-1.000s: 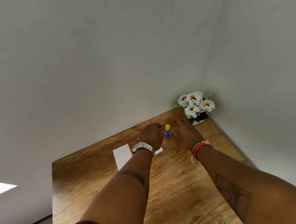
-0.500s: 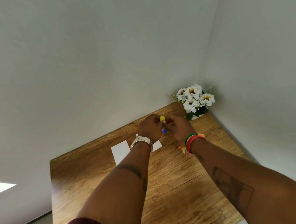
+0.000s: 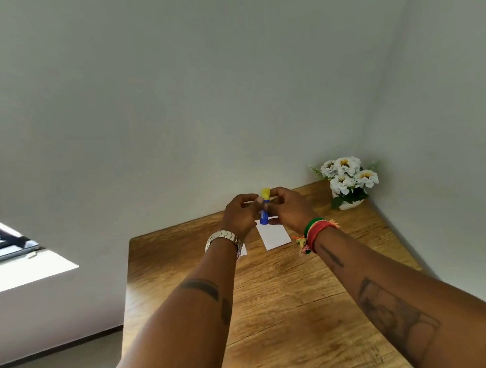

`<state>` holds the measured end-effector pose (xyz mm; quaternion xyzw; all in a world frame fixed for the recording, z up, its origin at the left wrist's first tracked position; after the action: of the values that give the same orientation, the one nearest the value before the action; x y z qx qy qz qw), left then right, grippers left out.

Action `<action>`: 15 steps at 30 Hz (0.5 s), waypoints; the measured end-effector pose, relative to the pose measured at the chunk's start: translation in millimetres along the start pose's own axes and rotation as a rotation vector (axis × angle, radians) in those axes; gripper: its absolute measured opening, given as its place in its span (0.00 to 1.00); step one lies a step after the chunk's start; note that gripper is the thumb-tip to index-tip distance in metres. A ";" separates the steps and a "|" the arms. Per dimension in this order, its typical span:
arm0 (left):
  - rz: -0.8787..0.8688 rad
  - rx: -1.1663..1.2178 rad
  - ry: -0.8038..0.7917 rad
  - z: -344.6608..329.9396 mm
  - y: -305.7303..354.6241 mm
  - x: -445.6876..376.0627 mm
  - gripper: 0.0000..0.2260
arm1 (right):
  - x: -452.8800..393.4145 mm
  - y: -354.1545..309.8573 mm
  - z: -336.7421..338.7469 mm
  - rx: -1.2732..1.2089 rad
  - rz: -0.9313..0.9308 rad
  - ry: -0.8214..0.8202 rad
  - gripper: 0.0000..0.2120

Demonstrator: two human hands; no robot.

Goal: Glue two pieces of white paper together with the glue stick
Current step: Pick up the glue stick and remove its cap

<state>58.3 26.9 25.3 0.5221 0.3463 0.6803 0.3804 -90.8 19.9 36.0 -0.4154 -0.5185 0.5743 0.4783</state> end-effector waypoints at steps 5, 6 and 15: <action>-0.036 -0.119 -0.050 17.3 -17.2 18.5 0.08 | 9.4 -3.0 -5.1 -0.206 -0.135 -0.028 0.09; -0.037 -0.126 -0.039 18.6 -20.5 22.2 0.06 | 12.0 -1.9 -7.0 -0.221 -0.156 -0.044 0.07; -0.090 -0.232 0.138 7.2 -39.8 38.7 0.09 | 20.9 2.9 -19.0 0.014 -0.052 0.047 0.10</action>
<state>65.2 80.1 9.7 0.4105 0.3136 0.7324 0.4436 -76.8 44.2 31.2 -0.4116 -0.5136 0.5555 0.5082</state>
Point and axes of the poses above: each hand's wrist, its own x-axis away from the middle knuckle, its own z-axis out of the back of the hand, y = z × x, the point moved 2 cm from there along -x, towards the middle knuckle, and after that the axes turned 12 degrees about z, right-handed, at the moved point
